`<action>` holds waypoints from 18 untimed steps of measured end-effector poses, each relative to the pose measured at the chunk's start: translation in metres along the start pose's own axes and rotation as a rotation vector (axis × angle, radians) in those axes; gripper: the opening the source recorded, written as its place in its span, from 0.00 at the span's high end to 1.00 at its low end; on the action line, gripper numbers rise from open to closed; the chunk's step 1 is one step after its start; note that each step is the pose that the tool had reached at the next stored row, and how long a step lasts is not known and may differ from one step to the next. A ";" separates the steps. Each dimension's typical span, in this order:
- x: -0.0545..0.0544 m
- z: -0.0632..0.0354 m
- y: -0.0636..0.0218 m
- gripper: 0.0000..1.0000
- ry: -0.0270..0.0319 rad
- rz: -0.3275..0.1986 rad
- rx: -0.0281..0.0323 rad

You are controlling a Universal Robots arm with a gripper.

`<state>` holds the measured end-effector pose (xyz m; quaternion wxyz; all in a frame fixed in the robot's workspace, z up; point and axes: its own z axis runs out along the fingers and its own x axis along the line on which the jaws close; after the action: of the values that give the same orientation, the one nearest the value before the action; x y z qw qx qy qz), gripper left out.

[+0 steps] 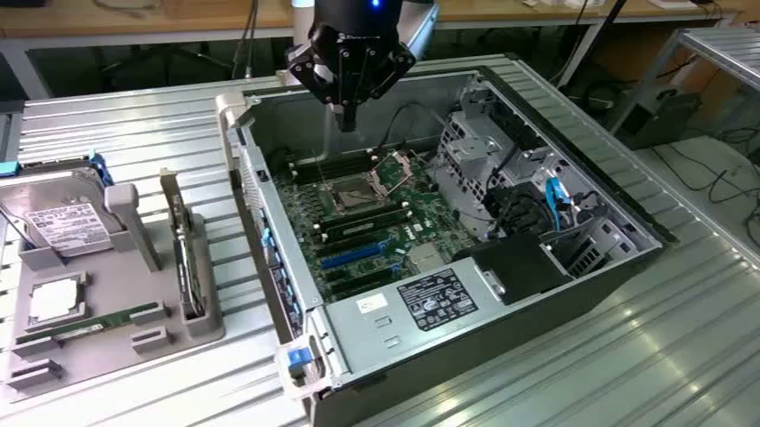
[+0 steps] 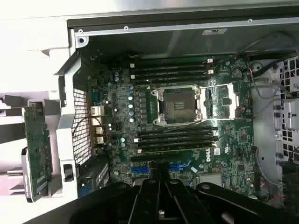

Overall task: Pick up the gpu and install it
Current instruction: 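Reach for the gpu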

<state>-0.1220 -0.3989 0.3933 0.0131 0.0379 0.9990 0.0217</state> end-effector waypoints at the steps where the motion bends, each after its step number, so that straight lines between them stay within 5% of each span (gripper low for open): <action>1: 0.000 0.0000 0.0000 0.89 0.0000 0.000 0.0001; 11: 0.002 -0.0002 -0.0004 0.89 0.0000 0.000 0.0005; 18: 0.033 -0.0010 -0.0057 0.89 -0.0001 0.000 0.0003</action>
<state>-0.1551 -0.4022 0.3933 0.0131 0.0379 0.9990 0.0216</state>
